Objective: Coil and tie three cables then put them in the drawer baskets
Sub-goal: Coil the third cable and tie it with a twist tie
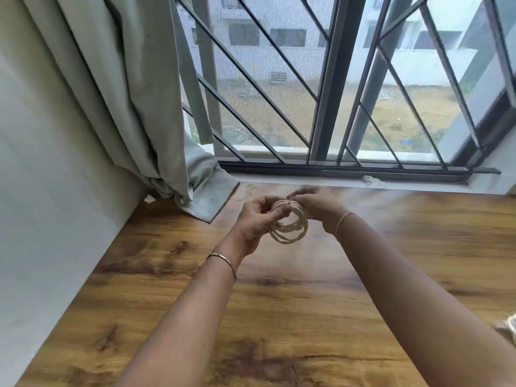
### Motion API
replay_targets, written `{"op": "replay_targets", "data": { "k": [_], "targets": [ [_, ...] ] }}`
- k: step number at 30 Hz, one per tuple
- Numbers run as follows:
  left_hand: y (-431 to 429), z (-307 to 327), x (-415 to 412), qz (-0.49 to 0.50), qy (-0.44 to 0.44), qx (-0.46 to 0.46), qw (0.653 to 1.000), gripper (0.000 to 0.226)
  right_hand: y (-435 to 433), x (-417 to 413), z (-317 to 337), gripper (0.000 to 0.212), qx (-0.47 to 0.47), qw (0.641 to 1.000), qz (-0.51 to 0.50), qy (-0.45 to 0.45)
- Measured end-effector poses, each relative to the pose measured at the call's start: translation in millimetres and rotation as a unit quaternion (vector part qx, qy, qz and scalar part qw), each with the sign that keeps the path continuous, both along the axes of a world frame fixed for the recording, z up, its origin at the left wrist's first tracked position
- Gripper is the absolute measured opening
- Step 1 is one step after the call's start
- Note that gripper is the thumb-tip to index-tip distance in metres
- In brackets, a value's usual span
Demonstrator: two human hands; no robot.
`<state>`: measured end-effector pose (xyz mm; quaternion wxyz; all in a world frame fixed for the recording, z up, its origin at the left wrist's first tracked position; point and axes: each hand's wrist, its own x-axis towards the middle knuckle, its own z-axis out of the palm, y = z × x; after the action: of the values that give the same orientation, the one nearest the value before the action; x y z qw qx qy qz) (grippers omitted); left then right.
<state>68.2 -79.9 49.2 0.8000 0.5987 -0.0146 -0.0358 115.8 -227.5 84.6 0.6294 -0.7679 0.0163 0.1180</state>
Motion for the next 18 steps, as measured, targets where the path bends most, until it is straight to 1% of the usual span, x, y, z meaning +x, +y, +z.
{"op": "replay_targets", "data": {
  "k": [3, 7, 9, 12, 15, 18],
  "targets": [
    [-1, 0, 1, -0.007, 0.001, 0.002, 1.000, 0.027, -7, 0, -4, 0.006, 0.002, 0.999, 0.023, 0.022],
    [-5, 4, 2, -0.015, -0.001, 0.012, 1.000, 0.026, -13, -1, -7, 0.014, 0.033, 0.996, 0.058, 0.051],
    [-5, 5, 2, 0.005, 0.000, 0.017, 1.000, 0.026, -14, -2, -7, 0.020, 0.057, 0.993, 0.071, 0.069],
    [-2, 2, 5, 0.027, 0.005, 0.032, 0.999, 0.026, -17, -1, -10, 0.031, 0.065, 0.988, 0.121, 0.076],
    [-1, 2, 9, 0.035, 0.018, 0.043, 0.998, 0.022, -18, -3, -13, 0.028, 0.068, 0.984, 0.145, 0.083],
    [-1, 1, 10, 0.037, 0.027, 0.056, 0.997, 0.025, -20, -4, -16, 0.025, 0.070, 0.982, 0.151, 0.088]
  ]
}}
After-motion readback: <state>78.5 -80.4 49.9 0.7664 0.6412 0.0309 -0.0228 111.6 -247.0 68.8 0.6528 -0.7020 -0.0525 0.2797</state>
